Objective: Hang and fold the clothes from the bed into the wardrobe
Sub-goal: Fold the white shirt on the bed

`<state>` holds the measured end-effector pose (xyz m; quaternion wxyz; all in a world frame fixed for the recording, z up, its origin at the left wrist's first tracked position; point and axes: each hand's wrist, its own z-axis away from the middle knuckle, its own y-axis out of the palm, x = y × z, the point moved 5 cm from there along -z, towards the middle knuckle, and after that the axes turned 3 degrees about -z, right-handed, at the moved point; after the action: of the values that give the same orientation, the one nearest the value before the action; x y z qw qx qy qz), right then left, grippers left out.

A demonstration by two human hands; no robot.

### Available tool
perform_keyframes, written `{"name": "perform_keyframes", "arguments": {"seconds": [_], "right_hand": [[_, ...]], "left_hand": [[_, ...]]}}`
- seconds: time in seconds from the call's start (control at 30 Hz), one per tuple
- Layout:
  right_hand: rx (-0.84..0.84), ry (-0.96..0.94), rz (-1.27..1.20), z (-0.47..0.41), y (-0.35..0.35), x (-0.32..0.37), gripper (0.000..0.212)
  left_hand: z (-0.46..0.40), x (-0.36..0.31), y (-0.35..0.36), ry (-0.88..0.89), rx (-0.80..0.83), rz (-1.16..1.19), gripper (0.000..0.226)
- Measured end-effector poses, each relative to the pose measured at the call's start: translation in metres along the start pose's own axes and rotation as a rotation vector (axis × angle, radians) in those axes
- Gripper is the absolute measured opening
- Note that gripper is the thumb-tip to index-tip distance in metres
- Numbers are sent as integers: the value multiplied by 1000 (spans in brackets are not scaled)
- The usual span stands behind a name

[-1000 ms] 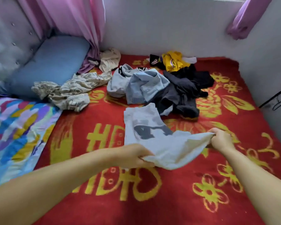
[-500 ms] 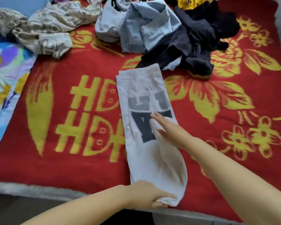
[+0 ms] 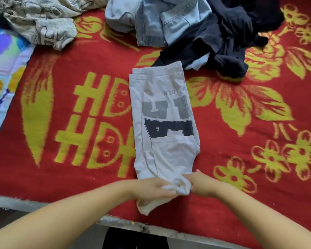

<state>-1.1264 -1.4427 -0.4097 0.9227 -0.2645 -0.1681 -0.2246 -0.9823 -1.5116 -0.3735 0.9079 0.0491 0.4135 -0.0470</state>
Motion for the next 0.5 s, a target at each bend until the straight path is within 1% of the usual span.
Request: {"name": "perform_keyframes", "arguments": {"seconds": [0.03, 0.07, 0.1, 0.13, 0.17, 0.2, 0.23, 0.27, 0.3, 0.33, 0.37, 0.4, 0.43, 0.47, 0.5], "right_hand": [[-40, 41, -133, -4, -17, -3, 17], [-78, 64, -231, -10, -33, -8, 12], [-129, 87, -293, -16, -50, -13, 20], [-190, 110, -364, -23, -65, -18, 24], [-287, 129, -441, -31, -80, -23, 20], [-417, 137, -506, -40, -95, -29, 13], [-569, 178, -543, -47, -107, -35, 16], [-712, 235, -563, -52, -113, -40, 29], [-826, 273, -534, -52, -114, -41, 39], [-905, 261, -434, -52, -112, -36, 47], [-920, 200, -284, -52, -105, -26, 54], [-875, 101, -121, -53, -92, -15, 62], [-797, -2, 57, -55, -74, -4, 74], [-704, -69, 235, -56, -53, 3, 86], [-581, -93, 369, -56, -32, 3, 96]], "left_hand": [[-2, -1, -20, -35, -41, 68, 33], [-6, -1, -44, -54, -79, 139, 32], [-12, -3, -70, -57, -131, 181, 31], [-18, -4, -99, -54, -208, 183, 34], [-24, -4, -131, -53, -328, 131, 38], [-31, -2, -165, -72, -482, 34, 39], [-35, 1, -194, -121, -648, -103, 46], [-39, 8, -214, -207, -781, -257, 59], [-43, 16, -224, -296, -865, -403, 70], [-44, 21, -221, -350, -911, -541, 75], [-47, 26, -209, -344, -948, -683, 75], [-51, 28, -186, -280, -971, -824, 74], [-54, 31, -156, -172, -951, -944, 76], [-56, 36, -122, -72, -876, -1047, 79], [-57, 45, -88, -21, -767, -1132, 85]]}}
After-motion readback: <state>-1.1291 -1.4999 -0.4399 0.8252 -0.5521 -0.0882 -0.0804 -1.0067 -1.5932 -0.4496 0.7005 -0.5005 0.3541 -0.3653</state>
